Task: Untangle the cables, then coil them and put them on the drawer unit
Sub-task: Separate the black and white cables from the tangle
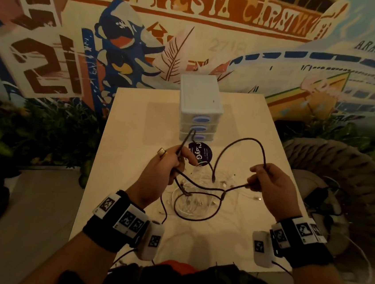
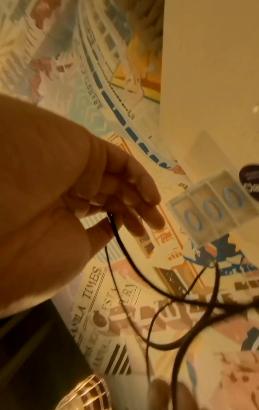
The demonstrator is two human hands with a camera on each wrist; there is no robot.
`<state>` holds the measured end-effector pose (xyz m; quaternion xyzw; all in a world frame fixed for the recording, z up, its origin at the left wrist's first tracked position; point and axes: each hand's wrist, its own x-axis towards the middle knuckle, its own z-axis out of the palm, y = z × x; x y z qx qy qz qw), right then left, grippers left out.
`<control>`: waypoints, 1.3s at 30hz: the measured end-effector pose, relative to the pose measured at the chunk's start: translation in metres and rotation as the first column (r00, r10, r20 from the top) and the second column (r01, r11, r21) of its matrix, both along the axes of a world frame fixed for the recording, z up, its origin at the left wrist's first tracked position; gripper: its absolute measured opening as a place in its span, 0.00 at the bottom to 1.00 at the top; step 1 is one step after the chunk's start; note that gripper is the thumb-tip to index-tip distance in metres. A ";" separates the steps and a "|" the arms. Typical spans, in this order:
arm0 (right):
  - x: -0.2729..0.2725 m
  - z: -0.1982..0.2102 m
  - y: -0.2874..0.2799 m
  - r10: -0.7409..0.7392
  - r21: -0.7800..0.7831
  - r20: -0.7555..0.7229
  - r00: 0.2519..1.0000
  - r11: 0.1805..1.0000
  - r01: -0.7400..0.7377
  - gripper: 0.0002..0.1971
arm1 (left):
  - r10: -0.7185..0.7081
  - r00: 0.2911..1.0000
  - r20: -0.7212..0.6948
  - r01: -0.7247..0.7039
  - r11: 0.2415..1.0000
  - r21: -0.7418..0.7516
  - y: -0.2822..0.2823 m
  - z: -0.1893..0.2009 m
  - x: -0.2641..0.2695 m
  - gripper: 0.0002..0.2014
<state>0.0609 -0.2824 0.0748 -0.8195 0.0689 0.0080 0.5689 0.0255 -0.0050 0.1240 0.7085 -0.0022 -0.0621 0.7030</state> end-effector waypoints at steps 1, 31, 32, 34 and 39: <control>0.001 -0.007 -0.005 -0.037 -0.041 -0.017 0.999 0.999 0.036 0.11 | 0.036 0.999 0.019 -0.036 0.999 -0.013 0.001 0.001 0.000 0.17; -0.016 0.090 0.057 0.670 -0.483 0.249 0.700 0.712 -0.510 0.22 | -0.223 0.972 0.075 0.219 0.974 0.058 -0.005 0.018 -0.013 0.19; -0.012 0.093 0.068 0.711 -0.512 0.219 0.669 0.667 -0.541 0.19 | -0.221 0.972 0.077 0.217 0.974 0.059 -0.006 0.018 -0.013 0.18; -0.008 0.090 0.079 0.747 -0.496 0.132 0.652 0.619 -0.609 0.16 | -0.228 0.970 0.085 0.221 0.972 0.082 -0.005 0.016 -0.015 0.18; -0.006 0.071 0.066 0.702 -0.392 0.176 0.690 0.693 -0.605 0.16 | -0.197 0.979 0.042 0.193 0.978 0.085 0.002 0.012 -0.014 0.21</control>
